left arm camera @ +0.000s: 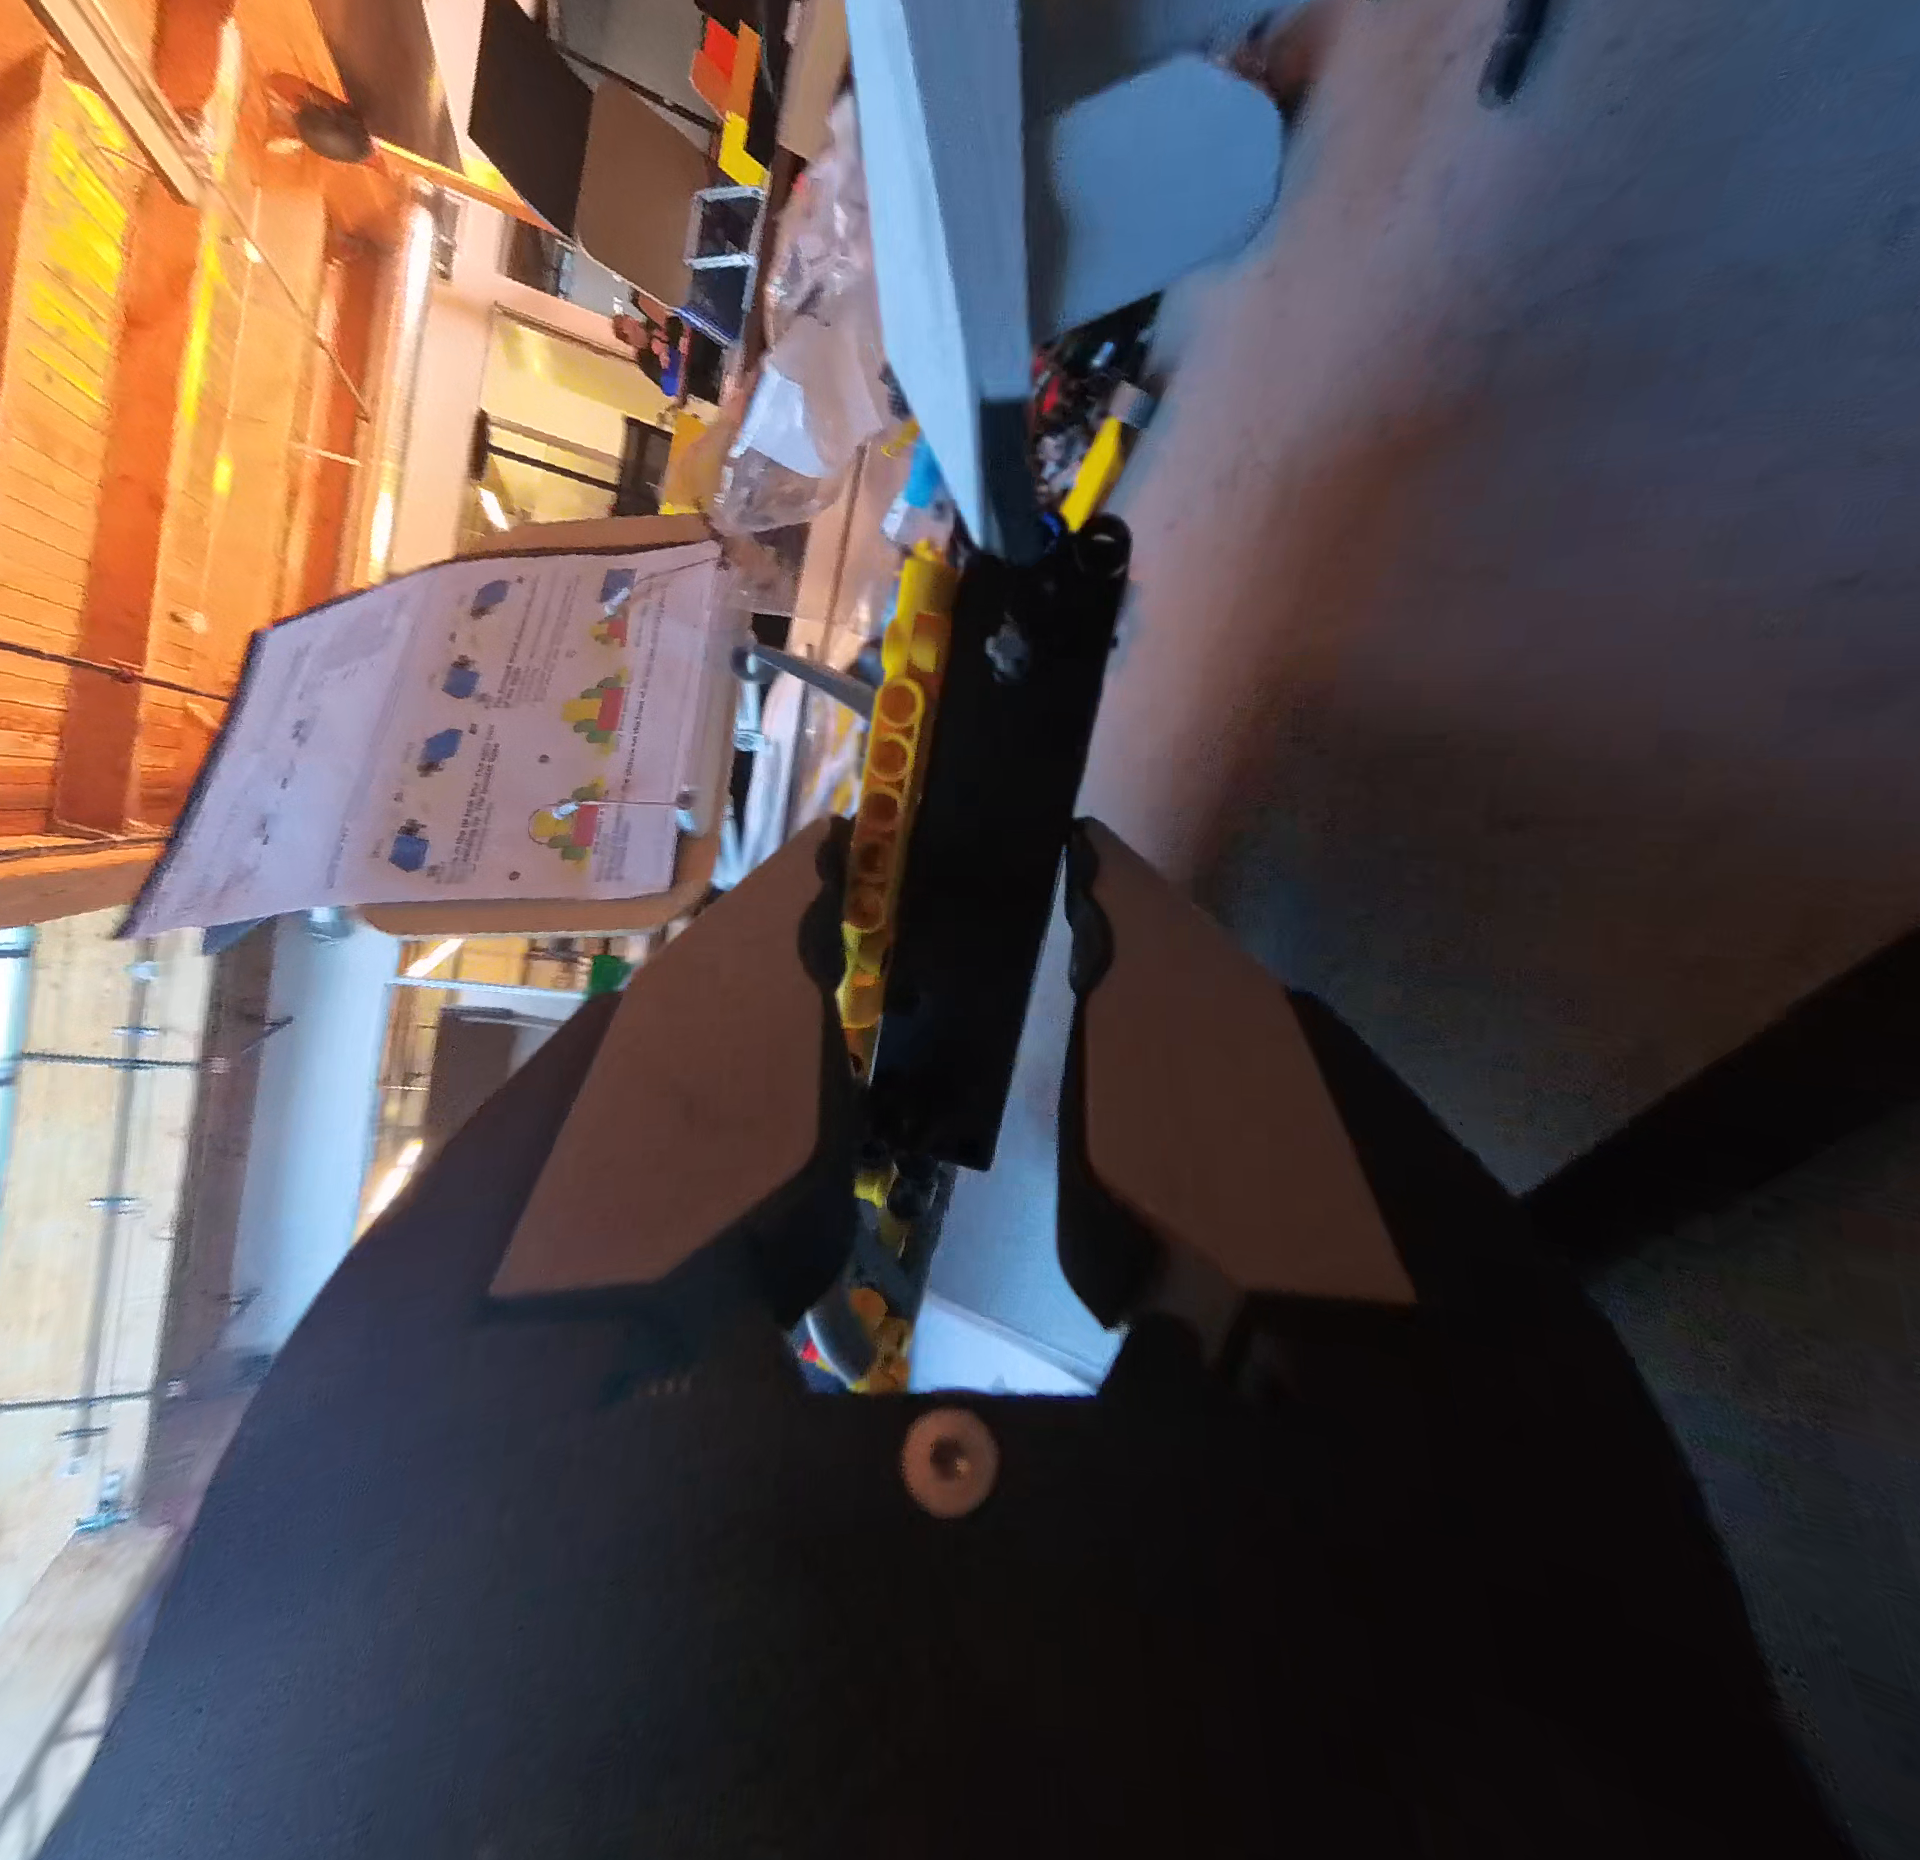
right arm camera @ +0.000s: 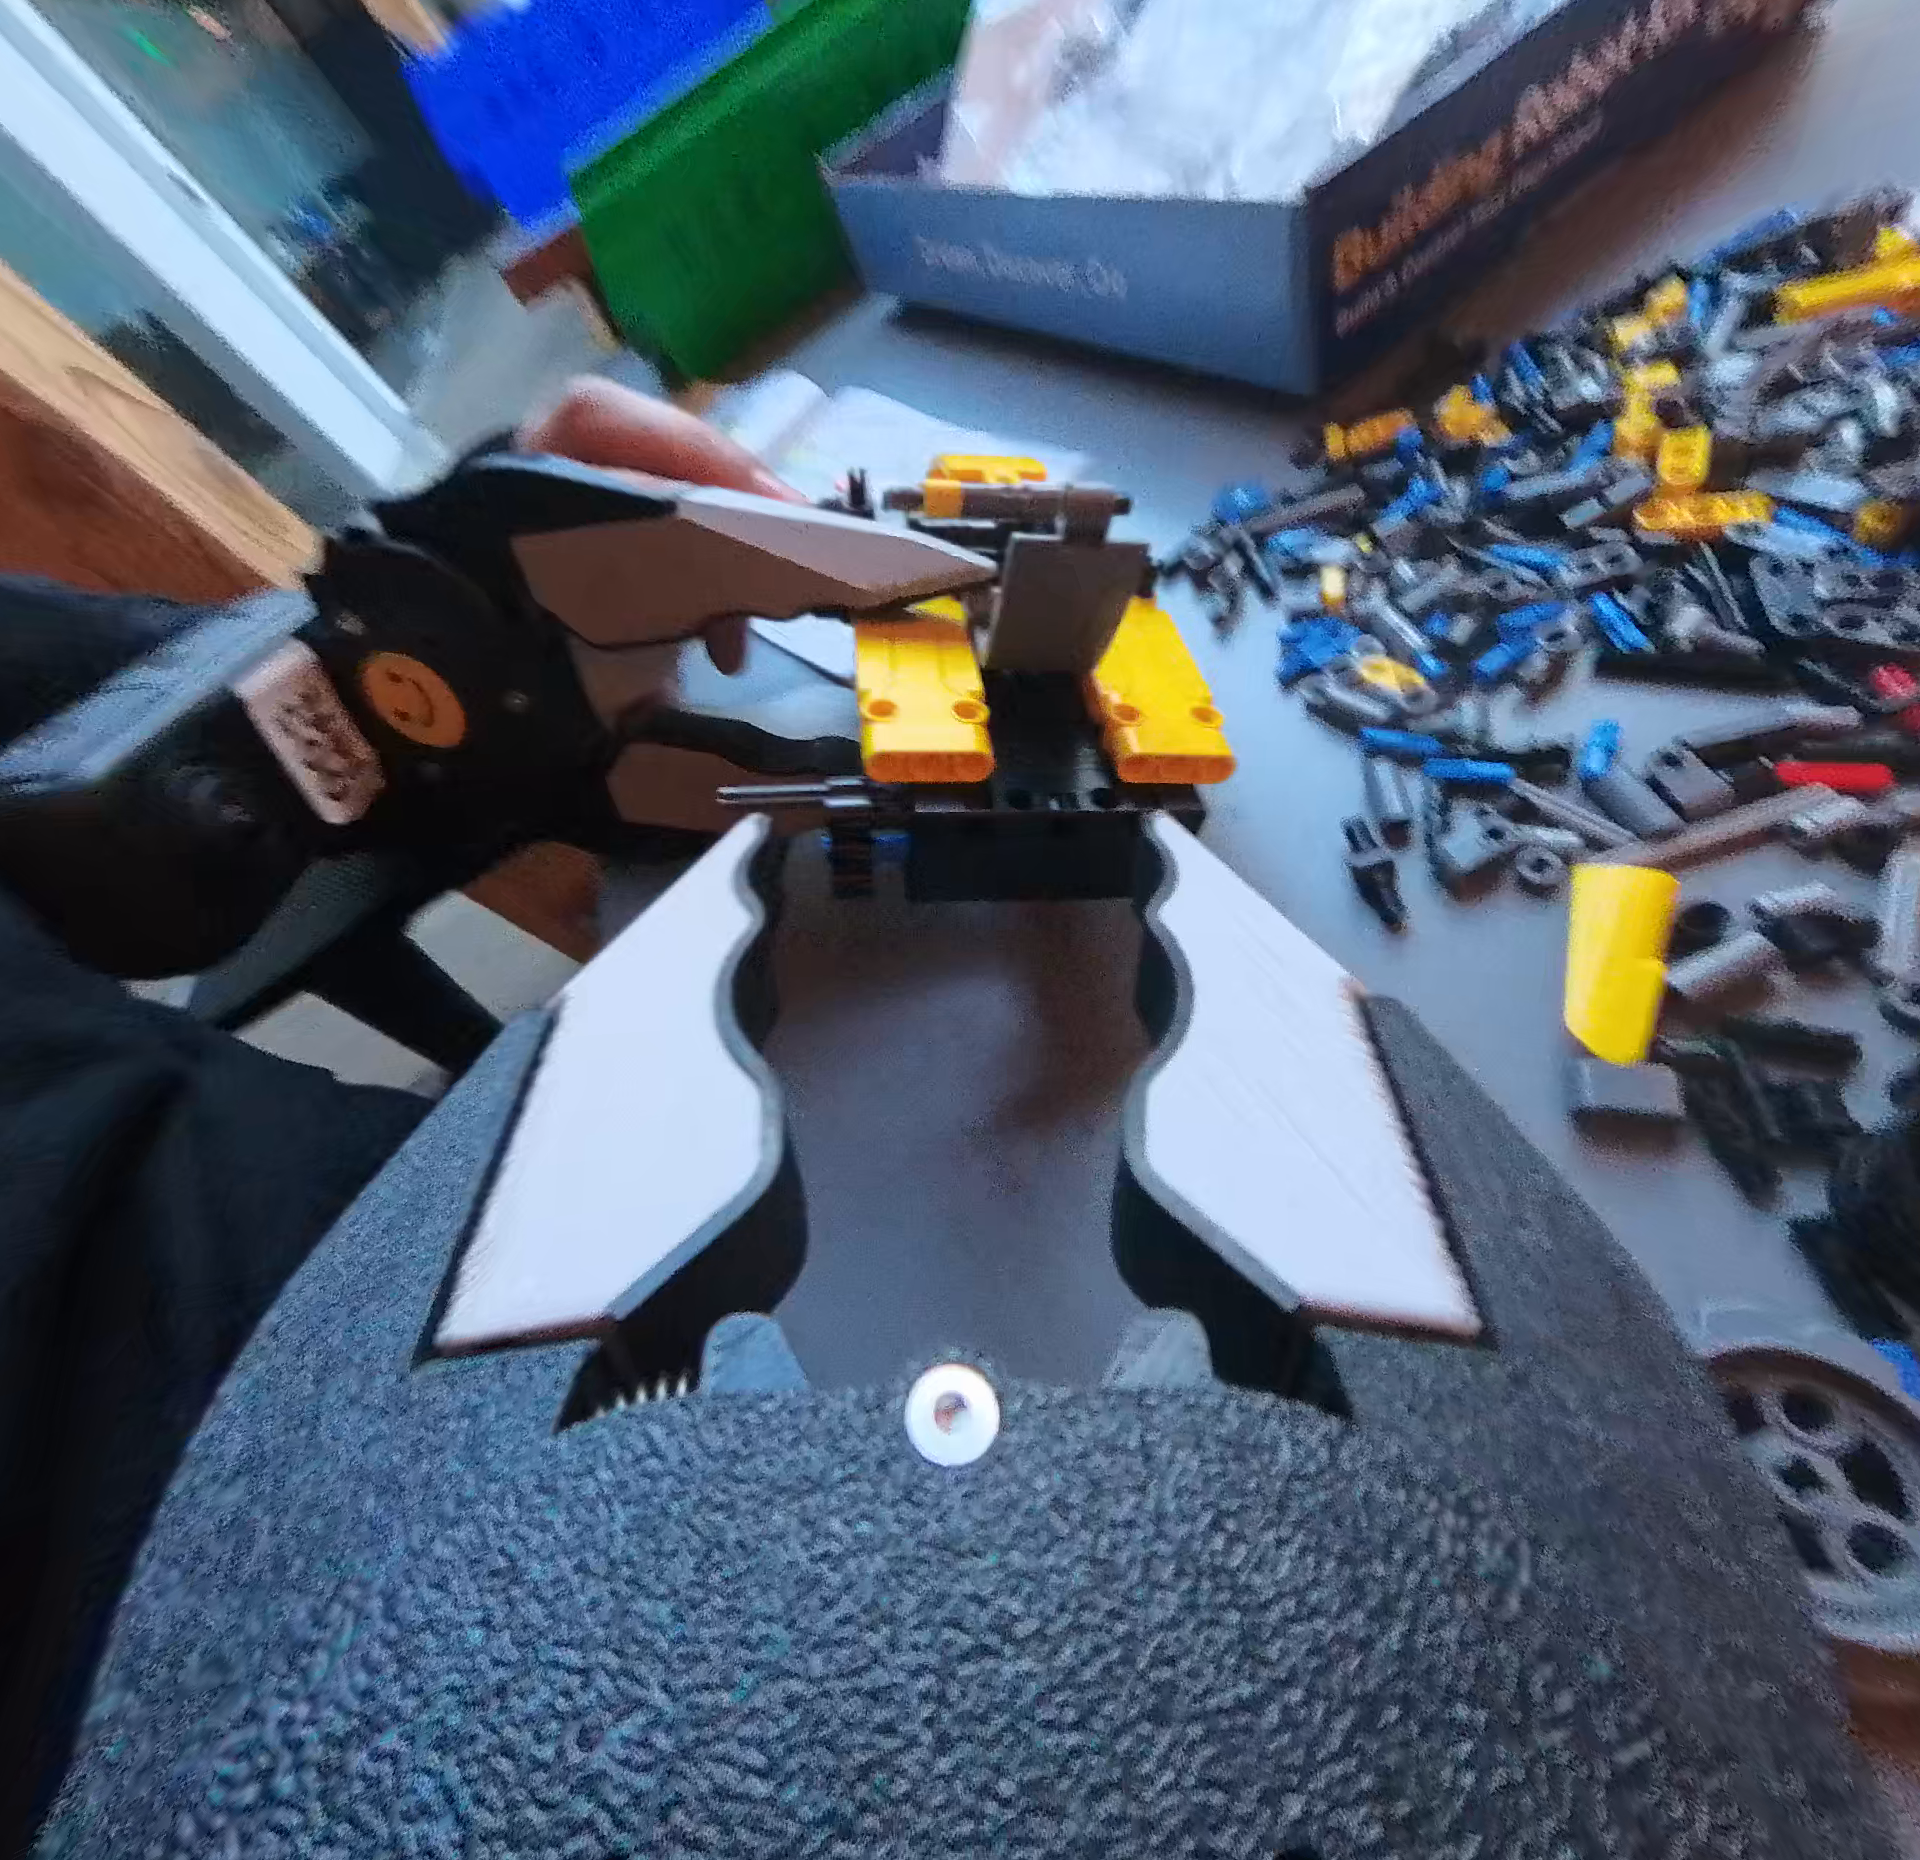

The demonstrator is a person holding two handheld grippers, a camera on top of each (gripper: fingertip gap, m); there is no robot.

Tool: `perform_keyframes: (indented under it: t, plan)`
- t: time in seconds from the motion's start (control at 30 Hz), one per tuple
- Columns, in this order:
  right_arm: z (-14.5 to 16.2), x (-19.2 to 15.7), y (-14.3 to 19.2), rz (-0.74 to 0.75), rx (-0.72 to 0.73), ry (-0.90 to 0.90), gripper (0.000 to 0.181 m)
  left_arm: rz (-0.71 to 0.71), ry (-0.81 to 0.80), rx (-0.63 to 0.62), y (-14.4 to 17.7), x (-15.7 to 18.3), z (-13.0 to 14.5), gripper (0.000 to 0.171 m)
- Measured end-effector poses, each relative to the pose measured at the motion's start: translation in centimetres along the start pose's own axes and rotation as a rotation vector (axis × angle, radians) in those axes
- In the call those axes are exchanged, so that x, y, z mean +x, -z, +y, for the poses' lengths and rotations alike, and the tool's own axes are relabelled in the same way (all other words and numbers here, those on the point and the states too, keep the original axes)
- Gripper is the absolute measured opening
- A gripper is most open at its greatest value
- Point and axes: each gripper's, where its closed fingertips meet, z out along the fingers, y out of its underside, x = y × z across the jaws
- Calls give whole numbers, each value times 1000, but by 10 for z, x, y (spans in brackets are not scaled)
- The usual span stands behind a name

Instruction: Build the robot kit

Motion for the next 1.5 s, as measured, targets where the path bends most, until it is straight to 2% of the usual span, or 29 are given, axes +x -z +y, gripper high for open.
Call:
perform_keyframes:
  t: [0.1, 0.17, 0.23, 0.3, 0.4, 0.53, 0.63, 0.77, 0.97, 1.13, 1.23, 1.5]
  plan:
    - [13, 9, -1, 97, -107, 138, 45, 141, 50, -34, -4, 22, 2, 42]
    - [18, 13, -1, 161, -171, 234, 51, 283, 175, -12, 3, 32, -7, 43]
    - [26, 18, -2, 204, -225, 285, 61, 407, 322, 5, 12, 32, -17, 58]
    - [26, 10, 1, 153, -222, 309, 68, 505, 410, 22, 24, 23, -25, 63]
    - [20, 12, 15, 156, -219, 372, 70, 563, 420, 25, 33, 1, -30, 60]
    - [27, 24, 9, 144, -295, 383, 75, 719, 471, -17, 14, 4, -29, 76]
    - [36, 33, 1, 142, -355, 405, 81, 765, 457, -86, -5, 18, -20, 96]
    - [40, 32, -8, 89, -372, 424, 82, 789, 468, -76, -18, 27, -25, 99]
    - [38, 28, -7, 16, -357, 395, 76, 849, 406, -121, -24, 43, -20, 89]
    - [38, 27, -7, -1, -355, 385, 76, 912, 435, -98, -18, 45, -27, 95]
    - [38, 27, -7, 3, -354, 393, 75, 888, 414, -98, -22, 43, -26, 85]
    - [37, 25, -10, -3, -369, 387, 73, 916, 365, -109, -20, 45, -28, 79]
